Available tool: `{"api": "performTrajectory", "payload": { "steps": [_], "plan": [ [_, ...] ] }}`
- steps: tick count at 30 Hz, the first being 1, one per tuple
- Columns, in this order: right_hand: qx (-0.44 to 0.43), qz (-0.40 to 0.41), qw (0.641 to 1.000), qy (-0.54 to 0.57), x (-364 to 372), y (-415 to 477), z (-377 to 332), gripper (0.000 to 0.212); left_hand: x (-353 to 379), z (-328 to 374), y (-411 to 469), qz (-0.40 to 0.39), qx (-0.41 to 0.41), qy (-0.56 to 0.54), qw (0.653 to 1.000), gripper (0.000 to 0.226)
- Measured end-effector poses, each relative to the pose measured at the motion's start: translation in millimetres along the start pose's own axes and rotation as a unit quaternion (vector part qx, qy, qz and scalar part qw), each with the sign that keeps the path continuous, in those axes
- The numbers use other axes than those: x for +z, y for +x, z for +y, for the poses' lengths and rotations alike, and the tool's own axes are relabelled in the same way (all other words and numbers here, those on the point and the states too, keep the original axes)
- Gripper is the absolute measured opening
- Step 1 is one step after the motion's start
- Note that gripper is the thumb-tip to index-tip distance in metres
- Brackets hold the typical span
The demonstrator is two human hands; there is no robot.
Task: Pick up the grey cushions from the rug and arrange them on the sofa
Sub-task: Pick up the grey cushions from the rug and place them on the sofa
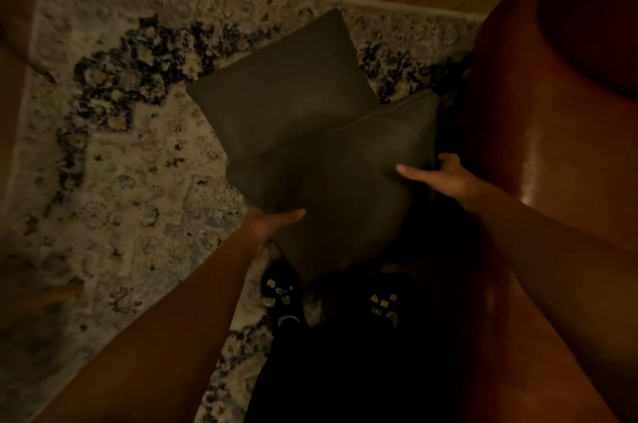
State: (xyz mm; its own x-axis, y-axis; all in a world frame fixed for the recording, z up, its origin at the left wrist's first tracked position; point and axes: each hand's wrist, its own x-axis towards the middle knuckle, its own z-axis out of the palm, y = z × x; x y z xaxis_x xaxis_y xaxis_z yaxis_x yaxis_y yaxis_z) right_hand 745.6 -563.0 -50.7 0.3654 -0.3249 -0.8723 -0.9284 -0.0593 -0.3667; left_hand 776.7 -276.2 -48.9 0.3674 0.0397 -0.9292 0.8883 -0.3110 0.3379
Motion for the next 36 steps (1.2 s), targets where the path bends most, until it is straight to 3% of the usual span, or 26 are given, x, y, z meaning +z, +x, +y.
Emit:
{"api": "performTrajectory", "payload": {
  "steps": [7,11,15,18,21,25,29,34,36],
  "plan": [
    [0.007,0.041,0.998,0.040,-3.9,54.4,-7.0,0.120,-10.7,-1.7,52.2,0.051,0.017,-0.057,0.997,0.094],
    [-0.010,0.027,0.997,0.077,-1.5,74.8,-12.0,0.120,-15.3,3.7,66.5,0.055,0.021,-0.097,0.994,0.067],
    [-0.028,-0.020,0.988,0.153,5.1,84.3,-14.7,0.138,-20.7,6.3,75.1,0.051,0.025,-0.131,0.990,0.061],
    [-0.047,-0.035,0.980,0.190,12.3,95.2,-7.8,0.116,-25.3,2.0,78.1,0.061,0.036,-0.151,0.986,0.061],
    [-0.057,0.027,0.979,0.194,28.1,78.4,-10.9,0.090,-30.0,-7.9,75.4,0.074,0.038,-0.188,0.979,0.060],
    [-0.076,0.087,0.985,0.132,44.5,65.9,-15.6,0.083,-41.6,-28.9,65.0,0.108,0.033,-0.247,0.963,0.065],
    [-0.113,0.113,0.985,0.068,64.9,44.4,-42.0,0.053,-58.0,-44.0,41.9,0.149,-0.006,-0.277,0.949,0.076],
    [-0.147,0.120,0.981,0.048,70.9,5.4,-74.7,0.055,-72.0,-45.5,9.2,0.160,0.018,-0.297,0.941,0.073],
    [-0.158,0.136,0.977,0.050,64.0,-13.8,-85.5,0.044,-78.8,-33.3,-6.5,0.146,0.050,-0.299,0.942,0.070]
  ]
}}
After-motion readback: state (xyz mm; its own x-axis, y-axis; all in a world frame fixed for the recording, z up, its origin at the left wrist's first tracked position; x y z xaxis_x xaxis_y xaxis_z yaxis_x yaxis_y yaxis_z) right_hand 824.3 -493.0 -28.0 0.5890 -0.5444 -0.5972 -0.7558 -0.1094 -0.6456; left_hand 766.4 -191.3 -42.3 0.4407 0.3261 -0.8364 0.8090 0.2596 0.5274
